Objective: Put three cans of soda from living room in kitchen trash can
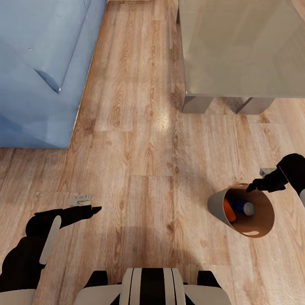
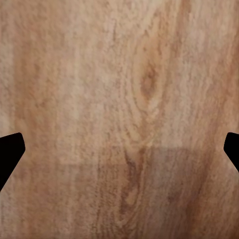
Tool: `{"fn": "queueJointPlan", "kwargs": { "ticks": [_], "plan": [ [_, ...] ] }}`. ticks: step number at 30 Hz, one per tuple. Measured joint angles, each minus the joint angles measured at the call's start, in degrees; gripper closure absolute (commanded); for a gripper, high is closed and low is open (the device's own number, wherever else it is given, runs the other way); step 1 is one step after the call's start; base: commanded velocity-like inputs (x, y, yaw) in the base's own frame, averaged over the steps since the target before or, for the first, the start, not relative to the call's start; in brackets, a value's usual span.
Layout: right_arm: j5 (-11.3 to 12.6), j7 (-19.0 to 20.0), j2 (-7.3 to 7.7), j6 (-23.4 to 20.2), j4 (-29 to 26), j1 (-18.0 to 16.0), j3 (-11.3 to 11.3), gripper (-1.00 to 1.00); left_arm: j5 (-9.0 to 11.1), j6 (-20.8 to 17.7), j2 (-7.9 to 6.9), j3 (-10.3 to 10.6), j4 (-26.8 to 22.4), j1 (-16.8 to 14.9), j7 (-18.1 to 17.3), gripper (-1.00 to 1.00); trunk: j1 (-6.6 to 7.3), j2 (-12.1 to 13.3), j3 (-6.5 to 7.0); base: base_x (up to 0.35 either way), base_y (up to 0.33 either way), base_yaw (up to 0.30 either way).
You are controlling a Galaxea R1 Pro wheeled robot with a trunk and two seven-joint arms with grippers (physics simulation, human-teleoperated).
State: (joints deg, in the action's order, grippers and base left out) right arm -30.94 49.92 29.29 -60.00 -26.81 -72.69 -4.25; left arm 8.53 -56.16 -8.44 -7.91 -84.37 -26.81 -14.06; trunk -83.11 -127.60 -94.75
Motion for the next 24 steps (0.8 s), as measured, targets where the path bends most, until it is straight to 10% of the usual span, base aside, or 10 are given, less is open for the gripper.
{"fn": "queueJointPlan", "kwargs": {
  "ticks": [24],
  "plan": [
    [-0.01,0.00,0.06,0.00,0.00,0.00,-0.06,-1.00,-0.21,-0.13,0.00,0.08,0.00,-0.08,0.19,-1.00,2.63,4.80,2.15,0.000,0.000,0.000]
  ]
}}
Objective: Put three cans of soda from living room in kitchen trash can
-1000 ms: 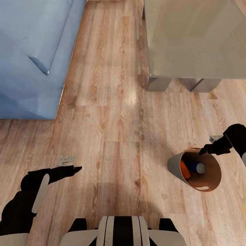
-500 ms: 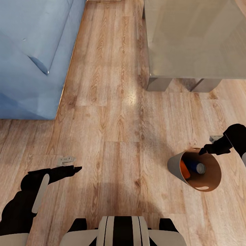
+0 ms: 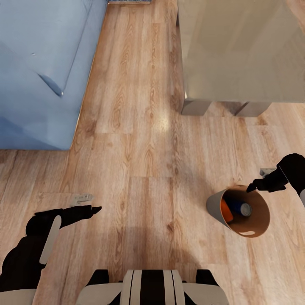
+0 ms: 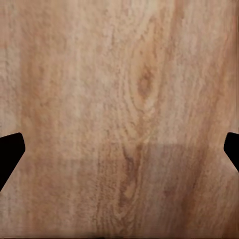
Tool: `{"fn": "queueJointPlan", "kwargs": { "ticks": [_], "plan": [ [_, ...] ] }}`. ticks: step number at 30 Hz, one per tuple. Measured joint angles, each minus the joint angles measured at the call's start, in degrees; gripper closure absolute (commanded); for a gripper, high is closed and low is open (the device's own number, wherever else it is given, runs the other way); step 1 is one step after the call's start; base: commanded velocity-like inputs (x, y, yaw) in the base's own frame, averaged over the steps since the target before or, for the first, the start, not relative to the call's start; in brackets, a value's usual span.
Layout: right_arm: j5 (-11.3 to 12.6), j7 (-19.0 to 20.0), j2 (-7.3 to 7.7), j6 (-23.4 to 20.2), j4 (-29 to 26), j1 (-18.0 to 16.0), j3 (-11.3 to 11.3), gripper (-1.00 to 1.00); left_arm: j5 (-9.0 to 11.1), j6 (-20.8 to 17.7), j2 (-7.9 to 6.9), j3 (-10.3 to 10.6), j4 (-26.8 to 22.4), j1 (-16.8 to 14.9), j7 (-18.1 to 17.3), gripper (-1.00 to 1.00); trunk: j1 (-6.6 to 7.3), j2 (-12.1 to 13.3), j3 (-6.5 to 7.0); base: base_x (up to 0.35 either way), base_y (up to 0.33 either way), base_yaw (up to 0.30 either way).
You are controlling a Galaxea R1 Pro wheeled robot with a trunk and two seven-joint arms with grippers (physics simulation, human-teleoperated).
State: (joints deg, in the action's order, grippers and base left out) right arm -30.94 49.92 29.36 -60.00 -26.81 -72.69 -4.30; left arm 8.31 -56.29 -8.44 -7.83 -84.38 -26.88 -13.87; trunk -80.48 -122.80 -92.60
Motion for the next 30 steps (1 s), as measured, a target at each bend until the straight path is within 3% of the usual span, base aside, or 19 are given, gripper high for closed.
{"fn": "queueJointPlan", "kwargs": {
  "ticks": [25,30],
  "plan": [
    [0.00,-0.05,-0.01,0.00,-0.18,1.31,0.13,-1.00,-0.17,-0.19,0.08,0.01,0.36,-0.01,0.16,-1.00,5.49,10.03,4.49,0.000,0.000,0.000],
    [0.00,-0.01,0.00,0.00,-3.15,3.27,0.25,-1.00,-0.19,-0.15,0.13,0.04,0.78,-0.01,0.16,-1.00,6.59,12.03,5.39,0.000,0.000,0.000]
  ]
}}
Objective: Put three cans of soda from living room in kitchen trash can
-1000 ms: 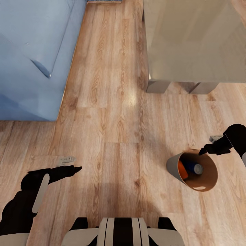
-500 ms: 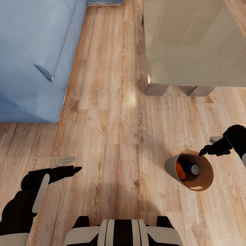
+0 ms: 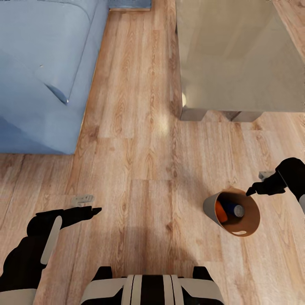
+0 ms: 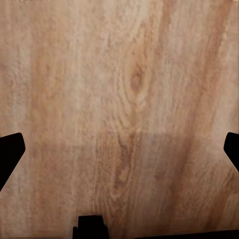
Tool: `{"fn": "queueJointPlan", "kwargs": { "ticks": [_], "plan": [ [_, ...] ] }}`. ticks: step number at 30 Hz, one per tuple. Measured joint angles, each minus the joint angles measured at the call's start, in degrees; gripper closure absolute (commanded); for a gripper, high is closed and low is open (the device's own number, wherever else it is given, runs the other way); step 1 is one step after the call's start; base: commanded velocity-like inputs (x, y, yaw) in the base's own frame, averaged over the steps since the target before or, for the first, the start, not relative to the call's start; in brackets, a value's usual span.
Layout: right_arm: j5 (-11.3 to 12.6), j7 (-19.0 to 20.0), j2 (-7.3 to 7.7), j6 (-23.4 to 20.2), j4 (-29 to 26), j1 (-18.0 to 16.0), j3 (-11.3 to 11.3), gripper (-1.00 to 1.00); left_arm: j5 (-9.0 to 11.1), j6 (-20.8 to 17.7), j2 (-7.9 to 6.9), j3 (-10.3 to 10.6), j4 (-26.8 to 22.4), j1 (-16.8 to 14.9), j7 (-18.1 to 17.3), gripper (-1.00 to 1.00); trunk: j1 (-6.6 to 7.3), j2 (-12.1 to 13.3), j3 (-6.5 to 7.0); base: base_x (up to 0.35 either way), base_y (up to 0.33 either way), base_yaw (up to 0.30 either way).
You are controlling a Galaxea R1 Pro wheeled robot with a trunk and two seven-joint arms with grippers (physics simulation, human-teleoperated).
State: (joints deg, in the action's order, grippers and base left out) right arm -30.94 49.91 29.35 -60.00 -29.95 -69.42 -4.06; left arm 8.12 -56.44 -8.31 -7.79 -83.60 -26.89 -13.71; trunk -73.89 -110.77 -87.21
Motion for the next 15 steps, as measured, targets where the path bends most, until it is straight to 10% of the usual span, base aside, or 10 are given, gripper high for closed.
{"fn": "queueJointPlan", "kwargs": {
  "ticks": [15],
  "plan": [
    [0.39,0.47,0.56,0.00,-13.99,11.38,0.55,-1.00,-0.01,0.08,0.10,0.04,0.21,0.00,1.10,-1.00,3.29,6.02,2.69,0.000,0.000,0.000]
  ]
}}
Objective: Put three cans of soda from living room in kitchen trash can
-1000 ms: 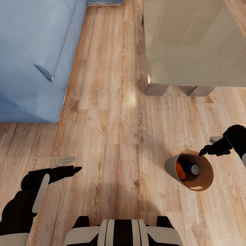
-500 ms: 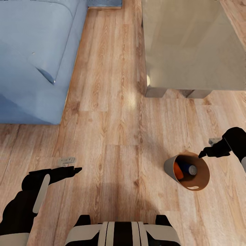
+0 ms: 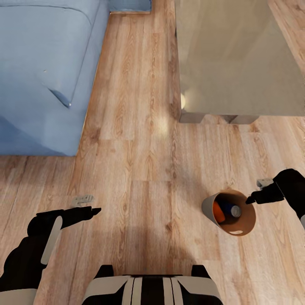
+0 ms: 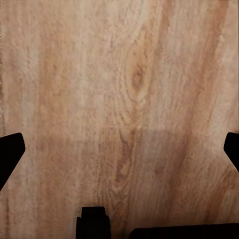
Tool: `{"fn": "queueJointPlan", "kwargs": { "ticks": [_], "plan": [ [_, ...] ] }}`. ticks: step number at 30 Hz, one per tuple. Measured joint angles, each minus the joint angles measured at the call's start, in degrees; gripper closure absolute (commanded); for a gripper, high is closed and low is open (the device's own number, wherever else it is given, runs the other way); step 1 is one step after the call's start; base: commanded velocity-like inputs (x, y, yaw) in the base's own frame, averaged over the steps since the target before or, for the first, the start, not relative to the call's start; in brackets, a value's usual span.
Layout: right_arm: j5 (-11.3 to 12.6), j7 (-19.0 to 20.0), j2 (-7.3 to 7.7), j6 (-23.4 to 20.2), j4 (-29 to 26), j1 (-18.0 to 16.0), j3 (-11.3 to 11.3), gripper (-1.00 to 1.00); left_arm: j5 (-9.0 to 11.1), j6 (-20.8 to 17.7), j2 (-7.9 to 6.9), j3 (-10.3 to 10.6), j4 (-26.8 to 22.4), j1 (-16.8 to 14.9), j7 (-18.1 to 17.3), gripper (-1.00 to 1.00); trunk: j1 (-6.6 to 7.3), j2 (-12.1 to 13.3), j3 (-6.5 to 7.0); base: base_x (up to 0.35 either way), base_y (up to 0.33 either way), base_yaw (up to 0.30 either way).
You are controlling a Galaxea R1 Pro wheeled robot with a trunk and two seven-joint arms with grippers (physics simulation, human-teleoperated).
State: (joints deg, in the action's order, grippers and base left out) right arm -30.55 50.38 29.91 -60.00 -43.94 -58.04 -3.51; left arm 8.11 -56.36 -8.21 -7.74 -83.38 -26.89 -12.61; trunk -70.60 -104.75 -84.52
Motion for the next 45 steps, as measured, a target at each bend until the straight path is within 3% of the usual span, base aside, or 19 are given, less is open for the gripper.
{"fn": "queueJointPlan", "kwargs": {
  "ticks": [7,13,19,23,24,26,32,36,40,45],
  "plan": [
    [0.06,0.06,0.13,0.00,-11.08,8.36,0.44,-1.00,-0.01,0.02,0.09,0.01,0.60,0.00,0.04,-1.00,1.54,2.81,1.26,0.000,0.000,0.000],
    [0.05,0.06,0.04,0.00,-18.98,13.83,2.51,-1.00,-0.02,0.08,0.15,0.01,0.87,0.00,0.08,-1.00,2.86,5.21,2.33,0.000,0.000,0.000],
    [0.09,0.07,0.14,0.00,-20.45,15.04,3.41,-1.00,-0.01,0.07,0.57,0.01,1.13,0.00,0.03,-1.00,4.17,7.62,3.41,0.000,0.000,0.000],
    [0.09,0.07,-0.05,0.00,-23.88,17.67,4.67,-1.00,-0.02,0.15,0.69,0.01,1.18,0.00,0.04,-1.00,5.05,9.22,4.13,0.000,0.000,0.000],
    [0.05,0.07,-0.19,0.00,-27.42,20.13,6.26,-1.00,-0.01,0.17,0.71,0.00,1.18,0.00,0.04,-1.00,5.27,9.63,4.31,0.000,0.000,0.000],
    [0.04,0.07,-0.33,0.00,-31.64,22.58,7.33,-1.00,-0.02,0.15,0.73,0.01,1.19,0.00,0.04,-1.00,5.71,10.43,4.67,0.000,0.000,0.000],
    [0.02,0.07,-0.41,0.00,-41.93,31.96,9.31,-1.00,-0.02,0.19,0.74,0.01,1.34,0.00,0.04,-1.00,7.03,12.83,5.74,0.000,0.000,0.000],
    [-0.23,0.11,-0.53,0.00,-45.21,36.64,12.53,-1.00,-0.01,0.24,0.87,0.00,1.70,0.00,0.01,-1.00,7.91,14.44,6.46,0.000,0.000,0.000],
    [-0.18,0.14,-0.61,0.00,-46.42,40.79,14.36,-1.00,0.02,0.80,1.07,0.43,1.94,0.00,-0.02,-1.00,8.79,16.04,7.18,0.000,0.000,0.000],
    [0.10,0.15,-0.90,0.00,-46.74,44.83,14.97,-1.00,0.04,2.39,1.14,3.60,2.81,0.03,0.55,-1.00,9.88,18.05,8.08,0.000,0.000,0.000]
  ]
}}
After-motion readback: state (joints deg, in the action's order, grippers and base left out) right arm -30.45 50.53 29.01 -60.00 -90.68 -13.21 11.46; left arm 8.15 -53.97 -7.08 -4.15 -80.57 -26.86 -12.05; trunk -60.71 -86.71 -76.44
